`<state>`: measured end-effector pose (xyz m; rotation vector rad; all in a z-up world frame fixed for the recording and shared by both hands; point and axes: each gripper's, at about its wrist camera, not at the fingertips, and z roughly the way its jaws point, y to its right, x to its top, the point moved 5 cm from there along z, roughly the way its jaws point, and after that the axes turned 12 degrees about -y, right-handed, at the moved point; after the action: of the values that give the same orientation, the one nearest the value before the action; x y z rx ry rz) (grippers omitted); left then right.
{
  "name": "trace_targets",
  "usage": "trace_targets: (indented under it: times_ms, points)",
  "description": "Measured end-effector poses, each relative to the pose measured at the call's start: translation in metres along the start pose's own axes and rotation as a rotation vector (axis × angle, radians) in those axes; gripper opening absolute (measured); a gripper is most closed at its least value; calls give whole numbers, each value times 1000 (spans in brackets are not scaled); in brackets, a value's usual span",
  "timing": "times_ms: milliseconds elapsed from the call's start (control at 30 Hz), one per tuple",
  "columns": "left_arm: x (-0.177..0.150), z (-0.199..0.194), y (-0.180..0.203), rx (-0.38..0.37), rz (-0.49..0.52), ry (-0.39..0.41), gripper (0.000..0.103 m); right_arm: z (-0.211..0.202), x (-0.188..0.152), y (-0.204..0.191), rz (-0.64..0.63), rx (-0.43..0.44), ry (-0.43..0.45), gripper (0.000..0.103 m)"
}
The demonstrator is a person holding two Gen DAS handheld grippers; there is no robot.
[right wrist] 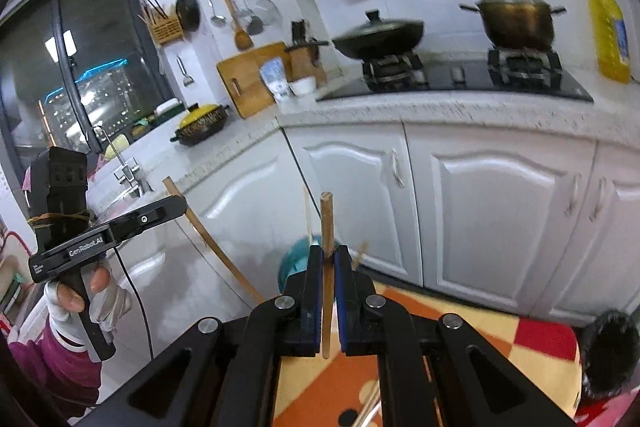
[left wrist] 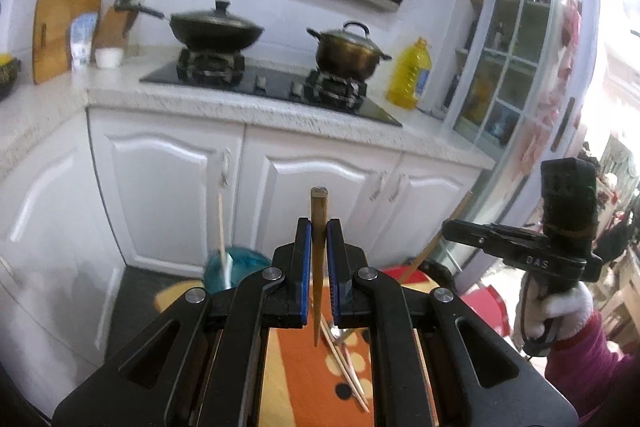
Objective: Organize utensils
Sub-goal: 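Lower the chopstick into the holder with the left tool while the right tool releases its chopstick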
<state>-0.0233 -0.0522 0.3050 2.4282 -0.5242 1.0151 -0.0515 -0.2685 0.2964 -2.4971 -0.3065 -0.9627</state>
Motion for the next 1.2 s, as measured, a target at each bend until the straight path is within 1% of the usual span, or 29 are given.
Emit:
trace_targets:
  times_ms: [133,233,300,433,533,667,833,900,1000,1067,1100,1133,1200]
  points:
    - [18,0,-13,54,-5,26,6,8,27,-11,-14,12,25,5]
    - [27,8,-24,121,4,30,6,20,42,-15,-23,5,29,5]
    - [29,17,-32,165,7,28,6,32,50,-16,-20,1,24,5]
    - [25,39,-47,212,-3,6,6,67,57,-11,-7,-17,-15,5]
    - [18,55,-55,225,-18,-20,6,94,52,-5,9,-21,-66,5]
    - [4,78,-66,272,-20,-48,6,127,38,6,36,-21,-131,5]
    - [-14,109,-79,265,-64,-113,6,168,17,21,79,-27,-215,5]
    - [-23,123,-85,255,-90,-147,6,174,12,27,100,-28,-213,5]
    - [-30,132,-91,251,-119,-168,6,178,10,39,160,-11,-215,5]
    - [-32,133,-93,237,-143,-177,6,177,10,44,184,7,-221,11]
    - [-33,132,-93,235,-151,-179,6,175,9,44,187,19,-219,19]
    - [-34,131,-94,233,-155,-178,6,172,8,43,186,33,-216,30]
    - [-35,128,-94,228,-164,-176,8,167,5,40,183,50,-207,32]
